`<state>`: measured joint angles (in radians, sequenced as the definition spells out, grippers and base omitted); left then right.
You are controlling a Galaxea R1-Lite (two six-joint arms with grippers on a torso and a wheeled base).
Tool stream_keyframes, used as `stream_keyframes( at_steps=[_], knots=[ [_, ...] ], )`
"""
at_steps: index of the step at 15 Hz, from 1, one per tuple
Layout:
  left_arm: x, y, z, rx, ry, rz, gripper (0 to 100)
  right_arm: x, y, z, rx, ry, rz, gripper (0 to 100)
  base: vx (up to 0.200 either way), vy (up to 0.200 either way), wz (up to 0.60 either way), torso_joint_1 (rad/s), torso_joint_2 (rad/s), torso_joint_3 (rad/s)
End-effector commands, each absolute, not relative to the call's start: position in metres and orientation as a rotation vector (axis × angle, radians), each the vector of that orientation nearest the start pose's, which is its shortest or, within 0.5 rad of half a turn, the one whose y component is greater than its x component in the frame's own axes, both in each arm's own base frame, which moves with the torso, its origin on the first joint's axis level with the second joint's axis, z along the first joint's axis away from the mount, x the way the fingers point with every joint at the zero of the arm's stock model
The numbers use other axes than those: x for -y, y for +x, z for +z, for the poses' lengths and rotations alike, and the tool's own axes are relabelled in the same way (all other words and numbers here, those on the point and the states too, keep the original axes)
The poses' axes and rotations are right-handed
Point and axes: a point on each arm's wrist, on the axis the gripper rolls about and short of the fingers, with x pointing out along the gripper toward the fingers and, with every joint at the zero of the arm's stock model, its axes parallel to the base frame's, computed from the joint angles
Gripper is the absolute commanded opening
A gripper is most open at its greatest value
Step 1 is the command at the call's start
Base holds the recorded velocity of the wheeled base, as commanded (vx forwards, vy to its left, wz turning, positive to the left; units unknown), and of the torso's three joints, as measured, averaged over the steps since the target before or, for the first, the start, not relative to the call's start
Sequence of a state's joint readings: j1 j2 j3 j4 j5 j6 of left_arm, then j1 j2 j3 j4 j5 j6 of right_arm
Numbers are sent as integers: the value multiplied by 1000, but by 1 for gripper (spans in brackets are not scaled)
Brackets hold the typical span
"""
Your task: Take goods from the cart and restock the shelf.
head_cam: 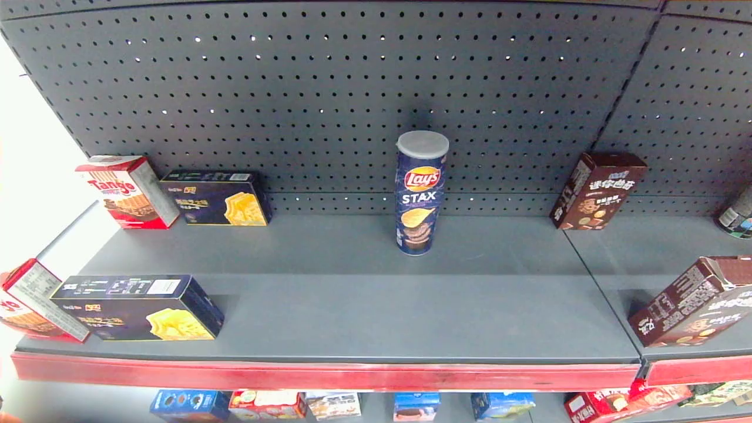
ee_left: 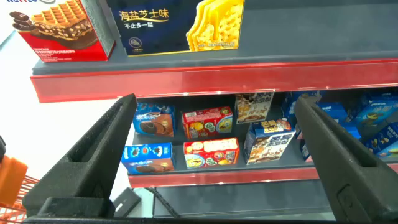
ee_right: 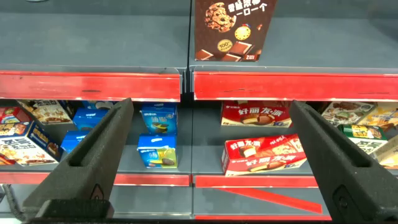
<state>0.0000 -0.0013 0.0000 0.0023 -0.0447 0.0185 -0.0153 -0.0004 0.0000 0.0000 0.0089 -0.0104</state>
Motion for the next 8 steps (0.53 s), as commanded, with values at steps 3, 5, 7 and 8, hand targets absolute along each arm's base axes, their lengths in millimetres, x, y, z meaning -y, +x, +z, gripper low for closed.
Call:
stream_keyframes(
  at_steps=[3, 5, 7, 8],
  knots=[
    [1, -23, 75, -1, 18, -46, 100, -1, -23, 75, 0, -12, -6, 100, 0, 0, 0, 0, 0, 0],
    [1, -23, 75, -3, 18, -46, 100, -1, -23, 75, 0, -12, -5, 100, 0, 0, 0, 0, 0, 0],
    [1, -23, 75, -3, 18, -46, 100, -1, -23, 75, 0, -12, -5, 100, 0, 0, 0, 0, 0, 0],
    [1, -23, 75, -3, 17, -46, 100, -1, -23, 75, 0, -11, -5, 100, 0, 0, 0, 0, 0, 0]
  ],
)
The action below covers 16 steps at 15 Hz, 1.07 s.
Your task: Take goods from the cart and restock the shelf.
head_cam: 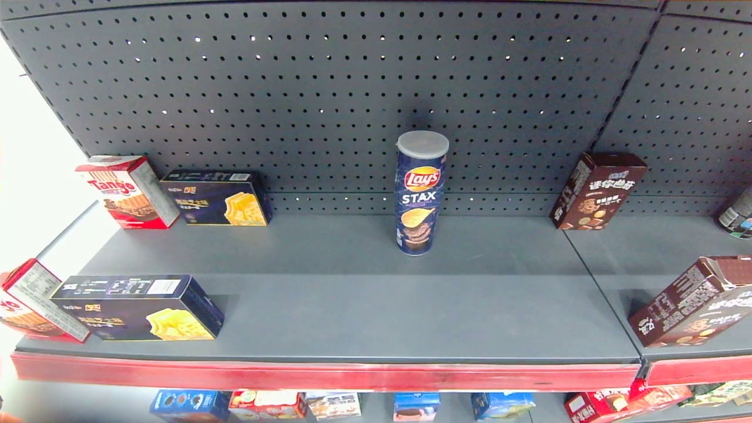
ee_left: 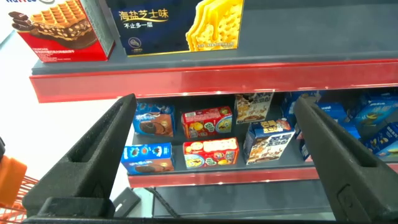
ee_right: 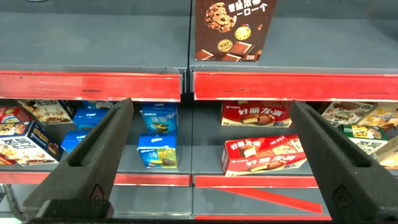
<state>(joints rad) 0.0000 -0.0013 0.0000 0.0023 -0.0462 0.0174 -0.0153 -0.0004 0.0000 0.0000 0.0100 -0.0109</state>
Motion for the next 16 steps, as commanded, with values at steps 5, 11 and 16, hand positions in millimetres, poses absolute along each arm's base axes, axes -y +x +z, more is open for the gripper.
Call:
stream_keyframes(
  at_steps=[5, 11, 16],
  knots=[
    [1, -23, 75, -3, 17, -45, 100, -1, -23, 75, 0, -11, -6, 100, 0, 0, 360, 2, 1, 3],
    [1, -23, 75, -1, 17, -43, 100, -1, -23, 75, 0, -12, -5, 100, 0, 0, 600, 7, 2, 3],
    [1, -23, 75, -1, 17, -43, 100, -1, -23, 75, 0, -9, -8, 100, 0, 0, 600, 0, 2, 2]
  ],
)
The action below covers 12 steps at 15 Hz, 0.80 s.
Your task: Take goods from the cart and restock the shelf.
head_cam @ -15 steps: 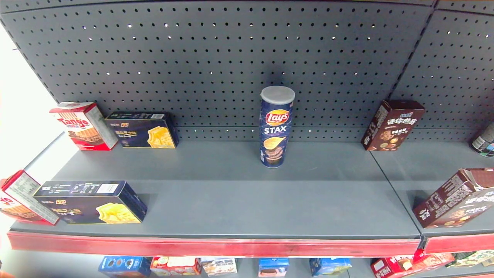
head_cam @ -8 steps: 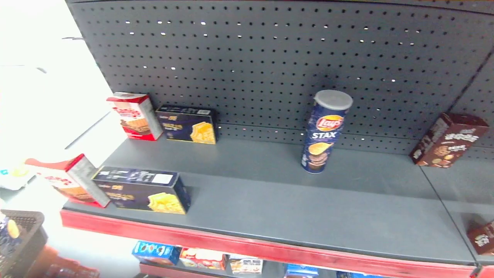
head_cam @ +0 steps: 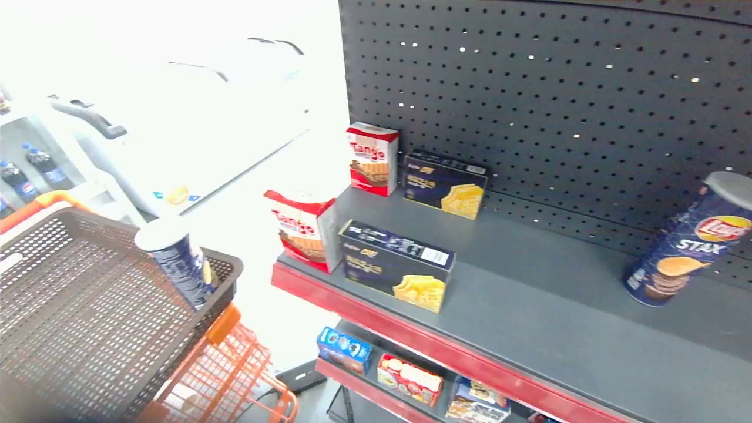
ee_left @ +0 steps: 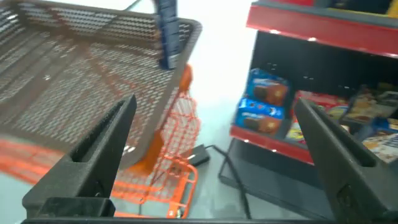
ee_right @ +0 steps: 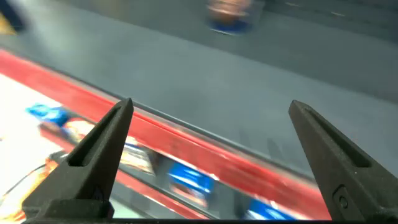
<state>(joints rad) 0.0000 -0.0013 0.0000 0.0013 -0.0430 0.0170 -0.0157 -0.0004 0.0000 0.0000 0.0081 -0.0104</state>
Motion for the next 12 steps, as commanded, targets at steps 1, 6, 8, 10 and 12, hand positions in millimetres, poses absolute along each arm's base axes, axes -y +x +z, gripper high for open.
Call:
stream_keyframes(
  at_steps=[1, 6, 8, 10, 12],
  knots=[
    [1, -23, 75, -3, 18, -45, 100, -1, -23, 75, 0, -12, -8, 100, 0, 0, 600, 7, -2, 2],
    [1, -23, 76, 0, 20, -46, 100, -1, -23, 75, 0, -11, -8, 100, 0, 0, 0, 0, 0, 0],
    [1, -24, 78, 7, 32, -47, 100, -1, -23, 75, 0, -11, -8, 100, 0, 0, 0, 0, 0, 0],
    [1, -23, 111, 4, 48, -47, 100, -1, -23, 75, 0, -11, -8, 100, 0, 0, 0, 0, 0, 0],
    [1, -5, 135, -126, 38, -49, 100, -1, -23, 75, 0, -11, -8, 100, 0, 0, 0, 0, 0, 0]
  ],
)
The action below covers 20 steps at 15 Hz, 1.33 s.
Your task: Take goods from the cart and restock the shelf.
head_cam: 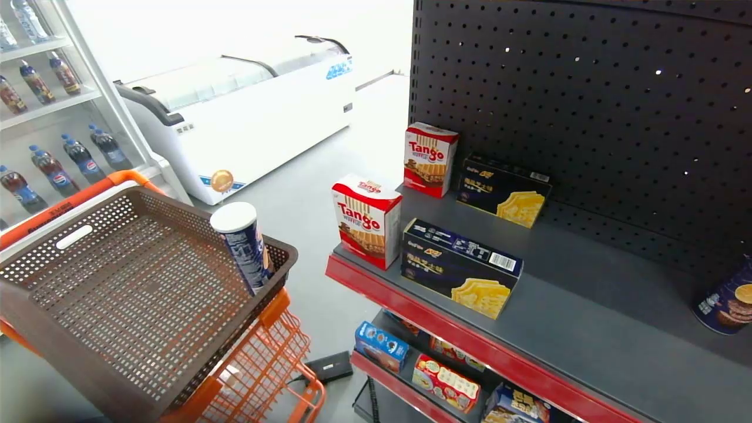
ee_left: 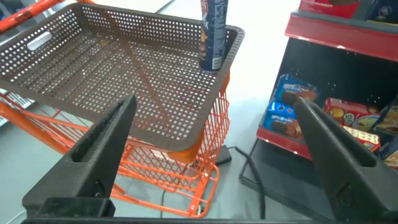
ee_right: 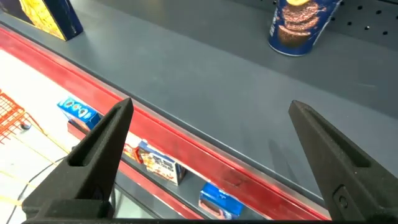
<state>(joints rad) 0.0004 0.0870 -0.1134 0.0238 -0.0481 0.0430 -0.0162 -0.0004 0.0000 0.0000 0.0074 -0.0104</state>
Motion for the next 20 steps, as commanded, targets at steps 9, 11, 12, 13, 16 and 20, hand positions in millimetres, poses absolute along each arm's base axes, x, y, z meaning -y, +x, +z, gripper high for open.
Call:
stream_keyframes(
  at_steps=[9, 11, 12, 13, 16, 20],
  knots=[
    [3, 126, 147, -372, 15, -50, 100, -1, -23, 75, 0, -11, -8, 100, 0, 0, 0, 0, 0, 0],
    [3, 145, 141, -377, 6, -46, 100, -1, -23, 75, 0, -11, -8, 100, 0, 0, 0, 0, 0, 0],
    [6, 173, 138, -294, 7, -76, 100, -1, -23, 75, 0, -11, -8, 100, 0, 0, 0, 0, 0, 0],
    [10, 187, 126, -293, 36, -104, 100, -1, -23, 75, 0, -11, -8, 100, 0, 0, 0, 0, 0, 0],
    [13, 223, 107, -196, 70, -114, 100, -1, -23, 75, 0, -11, -8, 100, 0, 0, 0, 0, 0, 0],
    [15, 263, 82, -128, 77, -112, 100, -1, -23, 75, 0, -11, -8, 100, 0, 0, 0, 0, 0, 0]
  ],
)
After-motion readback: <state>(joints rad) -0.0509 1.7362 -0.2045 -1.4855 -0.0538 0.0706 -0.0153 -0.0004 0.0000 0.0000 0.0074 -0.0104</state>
